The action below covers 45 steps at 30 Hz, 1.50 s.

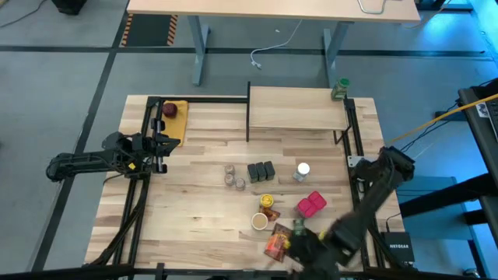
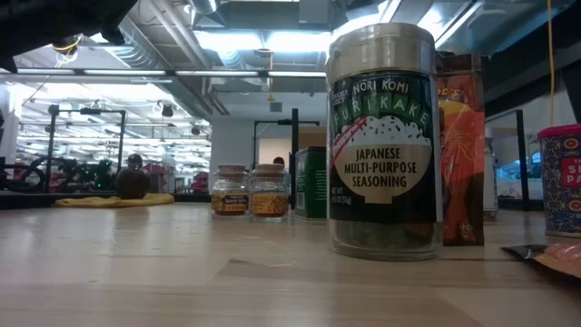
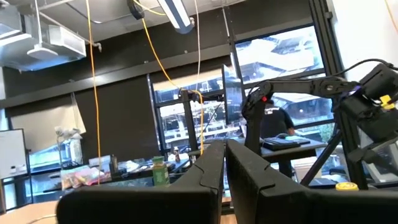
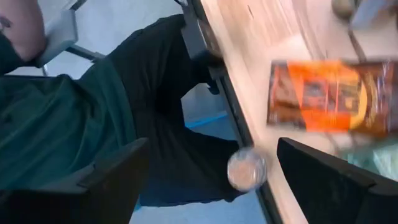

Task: Shelf spices
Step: Move the brown seasoning bottle to the center of the table

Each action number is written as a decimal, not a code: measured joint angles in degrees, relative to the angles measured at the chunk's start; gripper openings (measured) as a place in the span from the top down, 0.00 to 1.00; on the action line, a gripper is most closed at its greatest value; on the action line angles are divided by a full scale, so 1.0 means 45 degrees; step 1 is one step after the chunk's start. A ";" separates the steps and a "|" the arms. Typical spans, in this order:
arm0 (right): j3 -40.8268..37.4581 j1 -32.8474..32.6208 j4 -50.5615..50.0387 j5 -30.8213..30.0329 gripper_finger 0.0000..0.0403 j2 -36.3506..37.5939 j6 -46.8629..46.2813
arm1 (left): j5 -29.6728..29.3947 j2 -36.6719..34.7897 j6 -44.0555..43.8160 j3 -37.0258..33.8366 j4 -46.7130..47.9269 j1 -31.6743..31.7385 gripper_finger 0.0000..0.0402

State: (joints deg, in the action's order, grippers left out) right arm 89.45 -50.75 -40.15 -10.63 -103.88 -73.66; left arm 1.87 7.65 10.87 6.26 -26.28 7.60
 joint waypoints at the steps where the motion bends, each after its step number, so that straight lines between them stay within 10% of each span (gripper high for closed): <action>1: 0.0000 -0.0320 -0.0140 -0.0365 0.11 0.0000 -0.0376 | 0.0000 -0.0002 0.0000 0.0000 -0.0001 -0.0001 0.97; 13: -0.0018 -0.2835 -0.0449 -0.4186 0.11 -0.1202 -0.0507 | 0.0005 -0.0003 0.0000 0.0000 0.0117 -0.0001 0.97; 45: -0.0019 -0.2012 0.0192 -0.2396 0.11 -0.3130 0.1708 | -0.0134 -0.0003 0.0571 -0.0005 0.1613 0.0003 0.97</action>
State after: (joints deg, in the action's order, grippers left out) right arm 89.36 -59.80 -39.29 -21.41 -117.96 -65.98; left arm 1.27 7.64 13.44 6.24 -19.03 7.62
